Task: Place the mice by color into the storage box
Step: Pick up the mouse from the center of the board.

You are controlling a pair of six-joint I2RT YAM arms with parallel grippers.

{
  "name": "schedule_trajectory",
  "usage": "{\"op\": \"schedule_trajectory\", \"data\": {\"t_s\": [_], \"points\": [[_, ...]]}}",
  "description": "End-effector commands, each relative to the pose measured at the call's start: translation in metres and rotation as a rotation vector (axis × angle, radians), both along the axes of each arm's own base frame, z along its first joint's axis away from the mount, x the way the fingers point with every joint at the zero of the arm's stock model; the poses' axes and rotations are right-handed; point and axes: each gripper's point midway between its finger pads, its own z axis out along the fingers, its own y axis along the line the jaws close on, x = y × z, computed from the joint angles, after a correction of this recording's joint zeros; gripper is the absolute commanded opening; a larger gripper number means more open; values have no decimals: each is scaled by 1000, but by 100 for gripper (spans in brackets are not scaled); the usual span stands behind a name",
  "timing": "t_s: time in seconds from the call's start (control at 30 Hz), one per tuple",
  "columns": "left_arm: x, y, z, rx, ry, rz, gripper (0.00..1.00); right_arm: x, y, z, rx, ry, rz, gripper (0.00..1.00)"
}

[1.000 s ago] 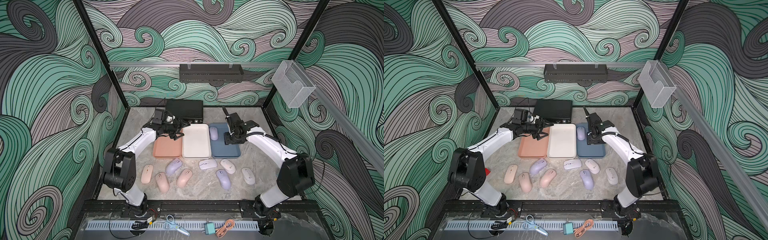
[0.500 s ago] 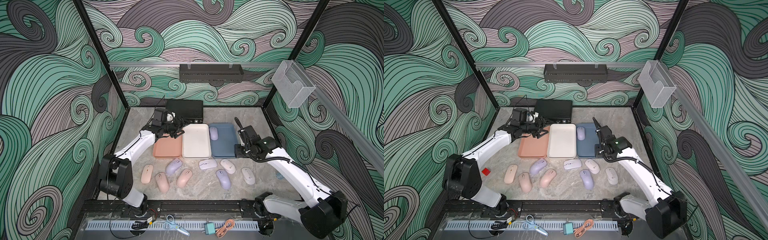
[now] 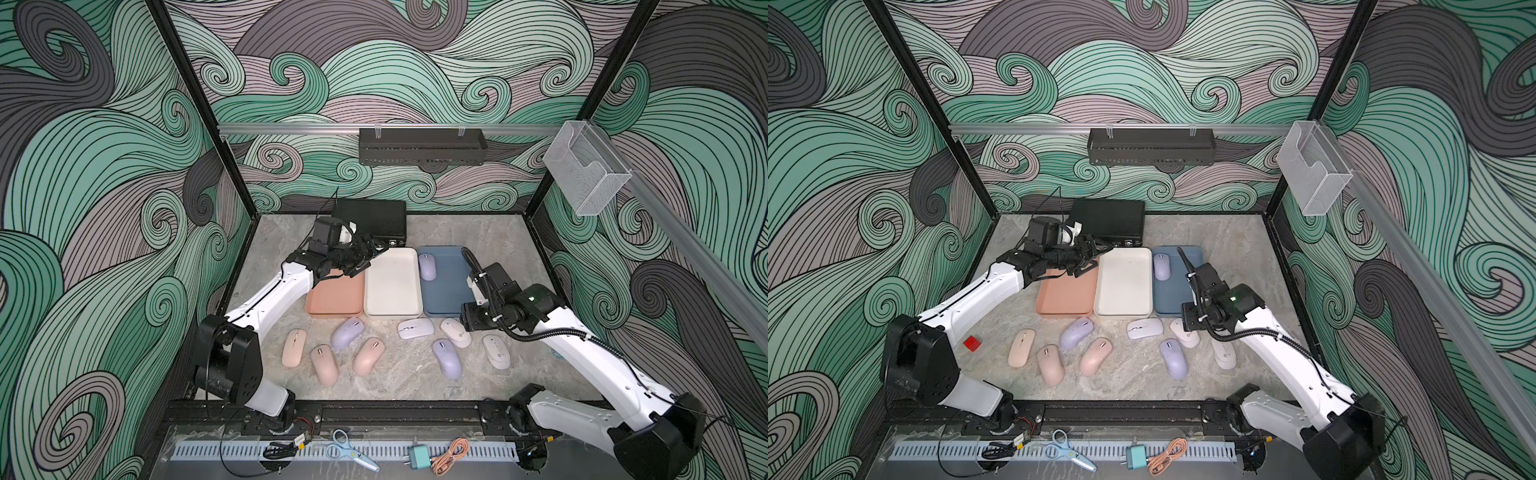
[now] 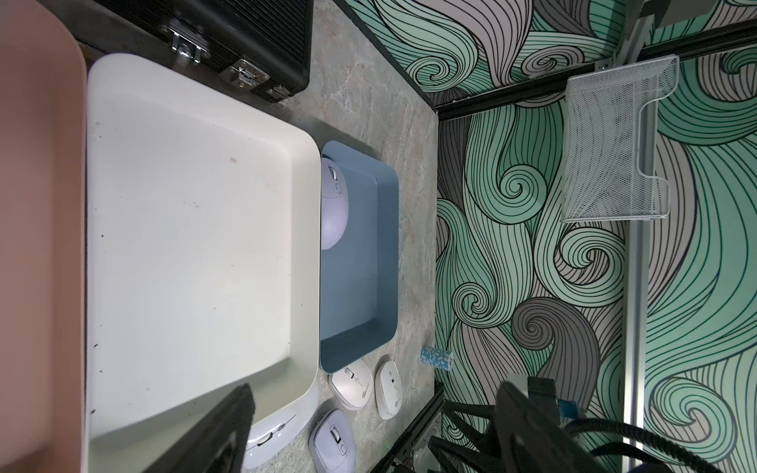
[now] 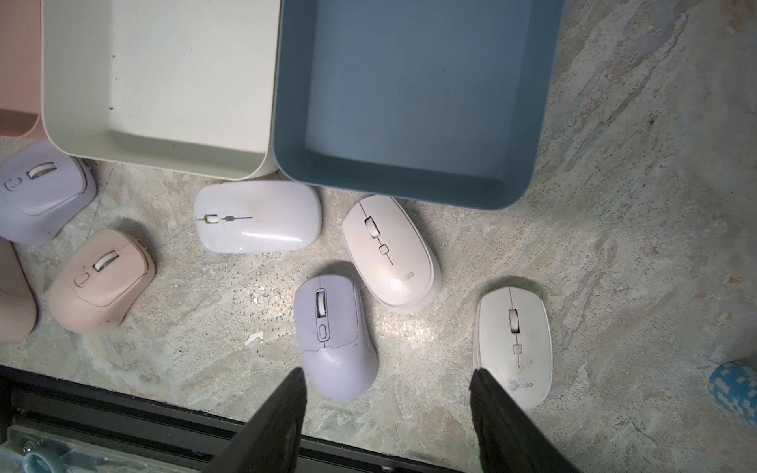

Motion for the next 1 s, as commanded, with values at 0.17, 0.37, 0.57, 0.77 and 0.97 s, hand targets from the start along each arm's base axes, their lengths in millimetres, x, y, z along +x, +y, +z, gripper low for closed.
{"op": "schedule_trajectory", "data": {"t_s": [0.17, 0.37, 0.57, 0.77, 0.97], "points": [[-1, -3, -13, 53, 45, -39, 92, -14, -1, 8, -3, -13, -18, 63], [0, -8, -27, 48, 119, -63, 92, -19, 2, 7, -26, 42, 19, 64], [-2, -9, -19, 33, 107, -65, 90, -25, 1, 6, -41, 55, 49, 68], [-3, -3, -20, 57, 109, -41, 88, -29, 10, -12, -25, 94, 60, 68], [-5, -11, -33, 14, 179, -61, 89, -35, 25, -35, -34, 156, 101, 70]]}}
